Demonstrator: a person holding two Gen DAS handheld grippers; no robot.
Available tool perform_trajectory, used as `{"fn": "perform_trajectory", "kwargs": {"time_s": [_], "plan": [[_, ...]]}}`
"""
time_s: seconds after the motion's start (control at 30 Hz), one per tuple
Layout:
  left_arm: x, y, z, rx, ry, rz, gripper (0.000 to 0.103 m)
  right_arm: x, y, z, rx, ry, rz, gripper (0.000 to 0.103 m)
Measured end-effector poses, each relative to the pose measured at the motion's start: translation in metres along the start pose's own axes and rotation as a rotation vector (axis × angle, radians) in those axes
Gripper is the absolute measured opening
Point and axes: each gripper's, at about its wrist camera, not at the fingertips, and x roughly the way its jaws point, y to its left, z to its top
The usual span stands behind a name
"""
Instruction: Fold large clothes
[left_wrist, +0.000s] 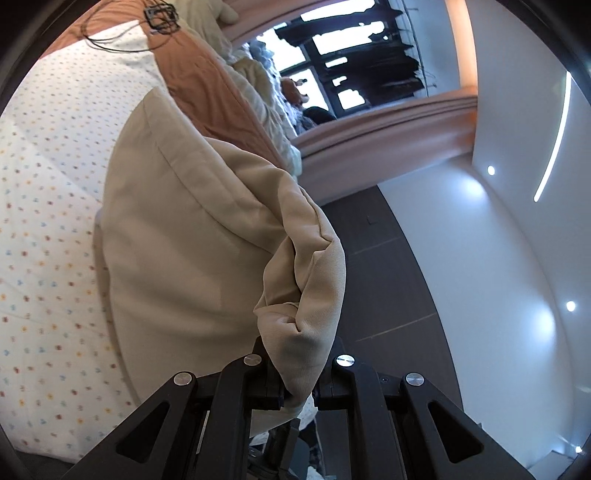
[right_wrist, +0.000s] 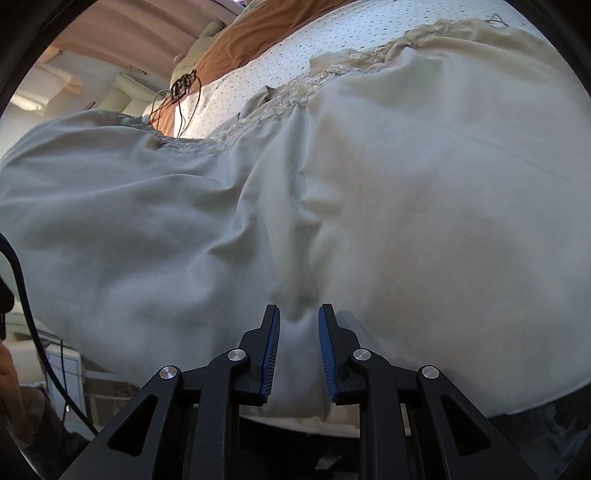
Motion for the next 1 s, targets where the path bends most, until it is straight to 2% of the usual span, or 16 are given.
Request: {"fn": "perform_trajectory", "kwargs": {"time_s": [0.13, 0.47, 0.63, 0.9, 1.0], "plan": [[0.039, -0.017, -0.001, 0.034, 0.045, 0.001, 0.009, -0.035, -0.02, 0.0, 0.032, -0.064, 0.007, 0.021], [0.142, -0.027, -0.014, 0.006, 0.193, 0.006, 0.009, -0.12, -0.089, 0.009, 0.145, -0.232, -0.039, 0.021], [0.189, -0.038, -0.037, 0.017, 0.287, 0.012, 0.009, -0.144, -0.128, 0.002, 0.241, -0.281, -0.062, 0.021], [0.25, -0.069, -0.087, 0.065, 0.405, -0.008, 0.009, -0.183, -0.171, -0.019, 0.308, -0.324, -0.076, 0.021], [0.276, -0.076, -0.11, 0.111, 0.462, 0.021, 0.009, -0.194, -0.179, -0.023, 0.326, -0.344, -0.082, 0.021]]}}
